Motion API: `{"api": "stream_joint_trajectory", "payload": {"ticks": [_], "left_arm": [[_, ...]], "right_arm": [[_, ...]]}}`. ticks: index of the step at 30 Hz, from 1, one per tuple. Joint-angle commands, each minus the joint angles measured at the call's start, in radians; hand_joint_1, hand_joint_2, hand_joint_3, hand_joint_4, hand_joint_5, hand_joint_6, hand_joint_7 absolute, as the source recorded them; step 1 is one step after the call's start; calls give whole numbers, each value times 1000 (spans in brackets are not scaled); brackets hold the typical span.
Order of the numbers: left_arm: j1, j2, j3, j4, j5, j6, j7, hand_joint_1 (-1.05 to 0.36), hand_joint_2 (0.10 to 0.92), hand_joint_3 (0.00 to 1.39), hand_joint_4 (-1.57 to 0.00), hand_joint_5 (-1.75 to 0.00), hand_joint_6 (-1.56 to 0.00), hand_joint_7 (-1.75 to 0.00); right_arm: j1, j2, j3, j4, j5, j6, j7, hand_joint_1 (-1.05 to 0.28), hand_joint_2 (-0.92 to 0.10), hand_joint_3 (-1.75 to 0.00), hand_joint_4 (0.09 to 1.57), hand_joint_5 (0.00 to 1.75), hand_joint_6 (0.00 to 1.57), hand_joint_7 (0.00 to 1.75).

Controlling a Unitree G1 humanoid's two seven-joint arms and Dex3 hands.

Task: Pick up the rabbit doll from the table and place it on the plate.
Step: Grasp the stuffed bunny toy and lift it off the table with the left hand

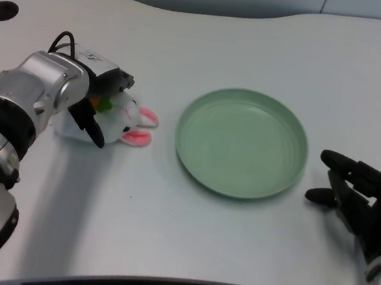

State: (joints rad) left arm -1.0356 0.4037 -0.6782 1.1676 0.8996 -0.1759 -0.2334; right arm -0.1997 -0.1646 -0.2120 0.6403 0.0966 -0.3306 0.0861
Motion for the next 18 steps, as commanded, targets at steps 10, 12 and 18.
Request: {"api": "stream_joint_trajectory", "payload": {"ticks": [10,12,18], "left_arm": [[-30,-38,1,60,-20,37,-2,-954,878,0,-119,-82,-150,-11],[-32,-40,1,65,-20,37,1,-951,878,0,-119,-80,-151,-9],[-31,-48,-55,93,27,20,65,-909,859,0,-133,-82,-175,-15]], "right_arm": [[24,3,-4,-29,11,12,3,-431,-921,-155,872,859,1037,9],[24,3,-4,-29,12,12,3,-432,-921,-154,870,860,1037,9],[36,3,-4,-47,15,17,3,-433,-921,-151,885,859,1050,15]]}}
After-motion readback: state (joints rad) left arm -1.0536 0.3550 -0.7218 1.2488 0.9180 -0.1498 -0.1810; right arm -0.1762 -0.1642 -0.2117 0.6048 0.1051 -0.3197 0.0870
